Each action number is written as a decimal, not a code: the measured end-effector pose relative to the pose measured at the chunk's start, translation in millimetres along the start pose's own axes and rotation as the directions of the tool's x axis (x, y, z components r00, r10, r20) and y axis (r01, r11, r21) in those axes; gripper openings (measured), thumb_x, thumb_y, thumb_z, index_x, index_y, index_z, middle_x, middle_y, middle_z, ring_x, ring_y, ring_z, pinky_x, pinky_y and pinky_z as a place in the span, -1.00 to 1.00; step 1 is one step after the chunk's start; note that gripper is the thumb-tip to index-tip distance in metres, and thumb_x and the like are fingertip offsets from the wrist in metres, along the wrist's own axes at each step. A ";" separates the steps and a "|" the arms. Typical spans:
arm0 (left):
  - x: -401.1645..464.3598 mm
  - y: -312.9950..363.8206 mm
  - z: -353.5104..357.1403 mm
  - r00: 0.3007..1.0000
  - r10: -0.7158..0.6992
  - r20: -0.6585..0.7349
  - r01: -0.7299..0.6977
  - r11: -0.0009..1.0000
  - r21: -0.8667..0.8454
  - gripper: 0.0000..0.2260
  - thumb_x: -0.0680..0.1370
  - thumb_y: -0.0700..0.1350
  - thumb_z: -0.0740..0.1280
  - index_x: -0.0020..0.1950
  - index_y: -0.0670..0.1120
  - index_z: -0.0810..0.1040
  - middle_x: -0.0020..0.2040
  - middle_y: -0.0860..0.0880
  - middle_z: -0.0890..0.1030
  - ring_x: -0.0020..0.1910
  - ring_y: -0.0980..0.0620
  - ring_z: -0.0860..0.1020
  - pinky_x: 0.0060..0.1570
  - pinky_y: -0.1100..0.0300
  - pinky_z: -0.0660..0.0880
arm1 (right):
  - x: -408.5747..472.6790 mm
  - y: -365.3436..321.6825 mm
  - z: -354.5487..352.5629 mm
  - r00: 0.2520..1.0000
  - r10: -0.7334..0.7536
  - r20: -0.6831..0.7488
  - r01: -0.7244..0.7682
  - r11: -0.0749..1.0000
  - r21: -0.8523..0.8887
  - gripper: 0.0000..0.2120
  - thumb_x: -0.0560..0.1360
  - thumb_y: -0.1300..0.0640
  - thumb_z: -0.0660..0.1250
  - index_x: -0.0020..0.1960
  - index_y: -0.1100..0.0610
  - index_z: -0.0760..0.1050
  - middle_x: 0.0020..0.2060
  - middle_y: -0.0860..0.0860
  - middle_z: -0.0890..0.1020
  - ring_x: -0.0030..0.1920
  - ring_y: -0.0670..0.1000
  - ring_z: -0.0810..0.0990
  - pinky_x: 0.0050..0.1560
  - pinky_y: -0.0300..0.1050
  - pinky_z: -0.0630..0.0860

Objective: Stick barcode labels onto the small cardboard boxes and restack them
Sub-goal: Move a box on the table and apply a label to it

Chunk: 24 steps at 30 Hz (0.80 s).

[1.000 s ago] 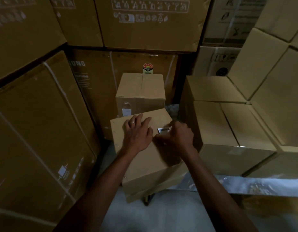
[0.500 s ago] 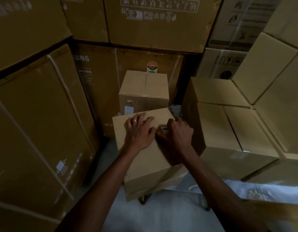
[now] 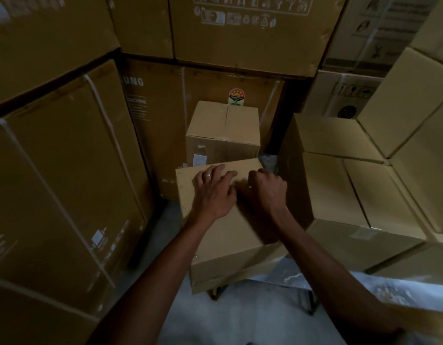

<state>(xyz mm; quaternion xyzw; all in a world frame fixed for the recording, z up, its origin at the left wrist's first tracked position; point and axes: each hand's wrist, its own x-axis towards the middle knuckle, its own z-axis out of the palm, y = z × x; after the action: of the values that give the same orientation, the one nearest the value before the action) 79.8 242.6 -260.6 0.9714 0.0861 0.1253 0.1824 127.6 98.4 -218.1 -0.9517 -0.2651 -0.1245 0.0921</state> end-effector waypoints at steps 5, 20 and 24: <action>1.6 -0.8 1.7 1.000 -0.007 -0.021 0.007 1.000 -0.010 -0.64 0.66 0.07 0.17 0.46 0.17 0.40 0.57 -0.01 0.28 0.56 -0.07 0.16 0.50 -0.10 0.03 | -8.2 -3.2 20.3 0.980 0.068 -0.185 -0.063 0.997 0.037 -0.69 0.53 -0.14 0.34 -0.23 0.07 0.47 -0.31 0.01 0.53 -0.38 -0.01 0.38 -0.34 -0.19 0.21; 2.5 -1.0 2.8 1.000 -0.026 -0.017 0.026 0.999 -0.018 -0.63 0.64 0.08 0.19 0.46 0.18 0.40 0.57 0.00 0.28 0.56 -0.07 0.15 0.49 -0.10 0.03 | -8.3 3.8 40.0 0.963 0.155 -0.223 -0.103 0.968 0.228 -0.69 0.47 -0.12 0.44 -0.20 0.09 0.45 -0.27 0.00 0.52 -0.32 0.00 0.41 -0.34 -0.13 0.24; 3.3 -0.3 1.8 1.000 -0.026 -0.009 0.026 0.999 -0.018 -0.62 0.64 0.08 0.19 0.47 0.19 0.39 0.57 0.00 0.28 0.56 -0.07 0.15 0.48 -0.10 0.04 | -11.5 11.2 38.3 0.947 0.191 -0.258 -0.088 0.927 0.364 -0.74 0.51 -0.06 0.44 -0.15 0.07 0.45 -0.23 -0.03 0.51 -0.26 -0.04 0.42 -0.29 -0.05 0.43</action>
<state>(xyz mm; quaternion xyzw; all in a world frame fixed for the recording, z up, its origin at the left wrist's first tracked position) 83.4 243.0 -261.7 0.9679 0.0986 0.1284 0.1924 131.2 92.7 -259.1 -0.9084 -0.1974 -0.2063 0.3054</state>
